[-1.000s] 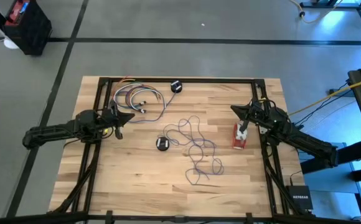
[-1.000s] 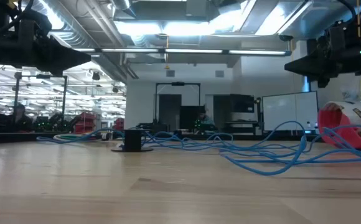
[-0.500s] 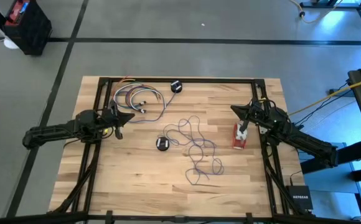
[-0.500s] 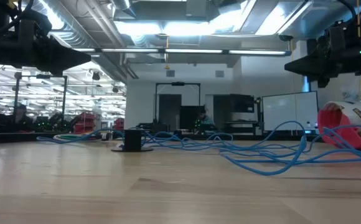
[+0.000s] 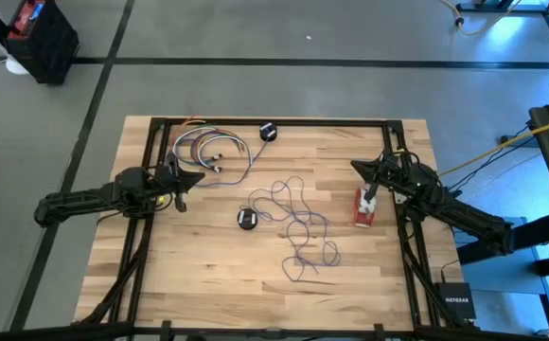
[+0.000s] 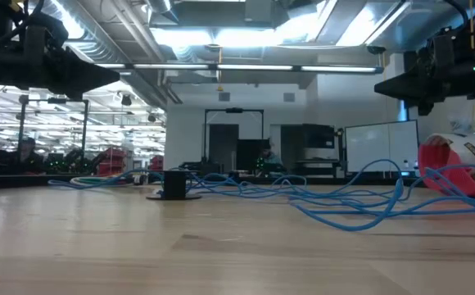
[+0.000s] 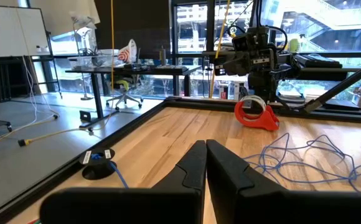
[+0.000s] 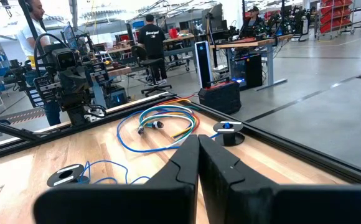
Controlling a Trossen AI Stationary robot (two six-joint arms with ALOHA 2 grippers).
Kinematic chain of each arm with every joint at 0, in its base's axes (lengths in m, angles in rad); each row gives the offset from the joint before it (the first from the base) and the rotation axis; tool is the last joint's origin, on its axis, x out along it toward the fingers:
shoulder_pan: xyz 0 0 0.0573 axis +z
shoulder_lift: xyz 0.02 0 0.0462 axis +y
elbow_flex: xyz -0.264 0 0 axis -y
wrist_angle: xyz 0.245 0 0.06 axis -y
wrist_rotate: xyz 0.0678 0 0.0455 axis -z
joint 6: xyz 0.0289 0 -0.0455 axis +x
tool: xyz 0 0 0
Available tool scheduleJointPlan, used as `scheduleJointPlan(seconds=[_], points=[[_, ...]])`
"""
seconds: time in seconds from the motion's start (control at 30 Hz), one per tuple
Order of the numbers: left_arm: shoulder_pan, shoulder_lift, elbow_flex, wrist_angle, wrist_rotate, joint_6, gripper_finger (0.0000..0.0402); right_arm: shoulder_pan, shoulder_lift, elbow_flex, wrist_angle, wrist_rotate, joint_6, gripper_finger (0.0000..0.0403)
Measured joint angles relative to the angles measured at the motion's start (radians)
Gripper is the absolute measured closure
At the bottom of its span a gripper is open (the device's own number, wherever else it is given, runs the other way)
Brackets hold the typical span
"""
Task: Coil cords
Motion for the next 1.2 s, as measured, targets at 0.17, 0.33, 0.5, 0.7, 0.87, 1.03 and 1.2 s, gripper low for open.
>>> scheduleJointPlan(seconds=[0.17,0.33,0.5,0.7,0.87,1.03,1.2], points=[[0.000,0.000,0.000,0.000,0.000,0.000,0.0396,0.000,0.000,0.000,0.000,0.000,0.000,0.0388],[0.000,0.000,0.000,0.000,0.000,0.000,0.0396,0.000,0.000,0.000,0.000,0.000,0.000,0.0388],[0.000,0.000,0.000,0.002,0.000,-0.012,0.0396,0.000,0.000,0.000,0.018,-0.002,0.000,0.0388],[-0.002,-0.001,0.000,0.030,0.000,-0.099,0.0396,0.000,0.000,0.001,0.030,-0.020,0.110,0.0388],[0.003,0.000,0.000,0.104,-0.007,-0.049,0.0396,0.000,0.000,0.001,0.122,0.102,0.084,0.0388],[-0.019,0.041,0.008,0.247,0.029,-0.026,0.0396,0.000,0.012,0.001,0.258,0.066,0.083,0.0388],[-0.065,0.207,0.079,0.265,0.032,-0.046,0.0396,0.000,0.058,0.028,0.274,-0.080,0.083,0.0388]])
